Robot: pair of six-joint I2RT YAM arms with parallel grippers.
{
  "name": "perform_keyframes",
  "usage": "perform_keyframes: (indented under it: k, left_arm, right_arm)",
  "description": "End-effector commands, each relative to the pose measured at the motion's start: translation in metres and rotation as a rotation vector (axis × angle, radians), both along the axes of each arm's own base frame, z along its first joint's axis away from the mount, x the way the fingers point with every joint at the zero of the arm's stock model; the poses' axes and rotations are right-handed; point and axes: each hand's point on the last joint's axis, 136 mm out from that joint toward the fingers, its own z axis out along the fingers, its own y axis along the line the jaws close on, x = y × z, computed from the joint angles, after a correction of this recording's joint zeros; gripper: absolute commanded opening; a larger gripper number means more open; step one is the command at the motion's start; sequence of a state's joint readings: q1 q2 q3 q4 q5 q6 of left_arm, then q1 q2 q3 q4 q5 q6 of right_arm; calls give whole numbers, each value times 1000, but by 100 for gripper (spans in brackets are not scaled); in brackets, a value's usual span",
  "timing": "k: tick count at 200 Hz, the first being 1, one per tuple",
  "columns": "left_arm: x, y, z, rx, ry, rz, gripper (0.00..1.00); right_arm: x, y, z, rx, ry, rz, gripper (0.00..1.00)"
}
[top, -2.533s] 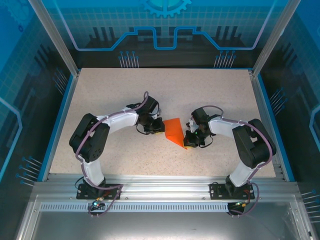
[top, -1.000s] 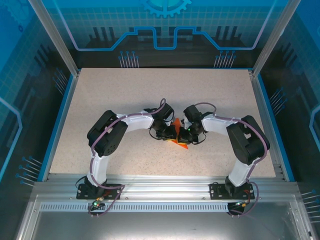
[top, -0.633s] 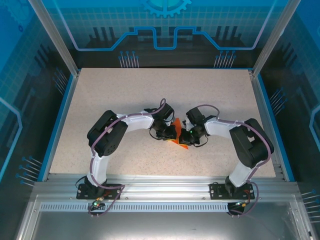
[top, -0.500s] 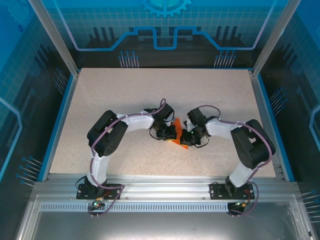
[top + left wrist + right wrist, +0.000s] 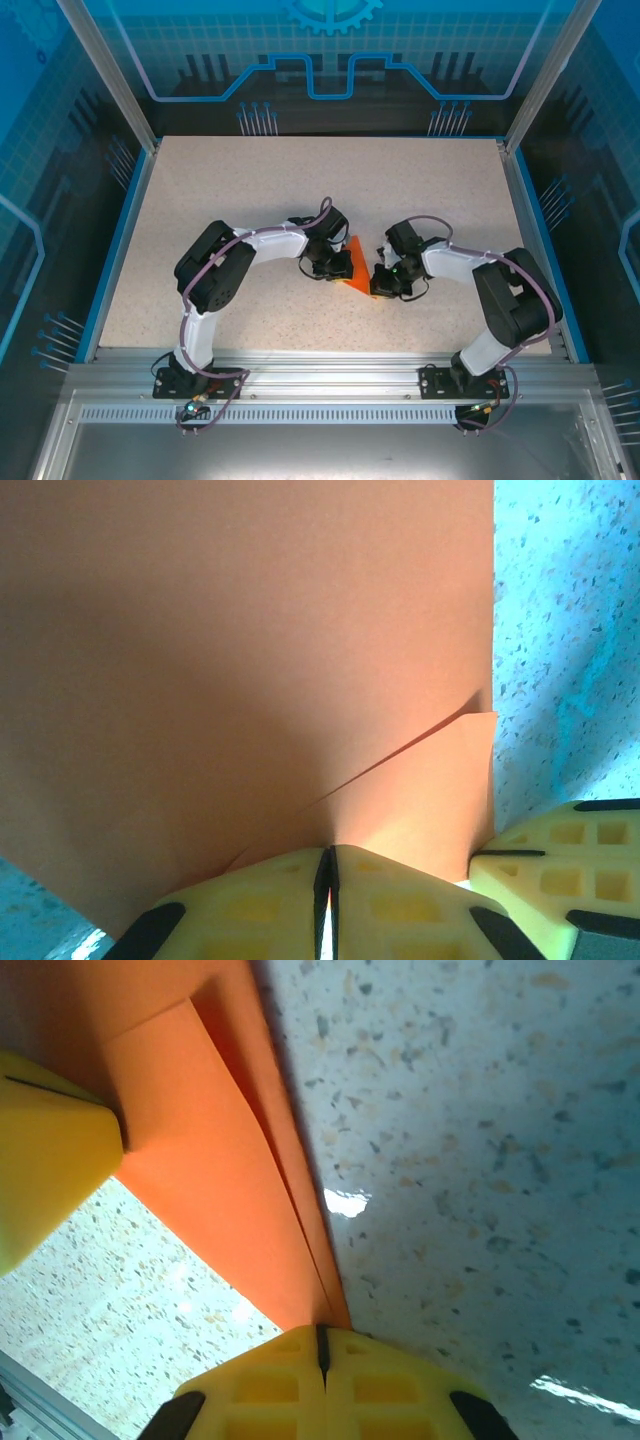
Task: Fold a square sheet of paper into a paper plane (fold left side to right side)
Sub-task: Third fold the triangle at the center of the table.
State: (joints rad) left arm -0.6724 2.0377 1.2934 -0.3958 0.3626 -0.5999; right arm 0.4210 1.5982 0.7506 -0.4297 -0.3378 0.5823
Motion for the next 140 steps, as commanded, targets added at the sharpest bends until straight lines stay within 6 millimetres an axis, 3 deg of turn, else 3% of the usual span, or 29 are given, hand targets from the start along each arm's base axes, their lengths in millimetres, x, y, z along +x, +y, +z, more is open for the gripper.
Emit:
perform_keyframes:
  k: [1, 27, 64, 90, 109, 140]
  left_arm:
    - [-7, 30, -27, 152, 35, 30, 15]
    - [0, 21, -4, 79, 10, 28, 19]
    - [19, 21, 59, -51, -79, 51, 32]
    - [27, 37, 97, -100, -149, 95, 51]
    - [28, 52, 106, -106, -173, 140, 62]
    - [17, 55, 90, -141, -122, 180, 67]
  right_arm:
    - [-48, -42, -21, -159, 174, -19, 4]
    - [-46, -39, -19, -135, 160, -11, 4]
    - [-22, -35, 9, -93, 40, 12, 8]
    - [5, -33, 36, -65, -100, 45, 27]
    - [20, -26, 47, -39, -170, 85, 39]
    - [33, -9, 54, 47, -238, 139, 57]
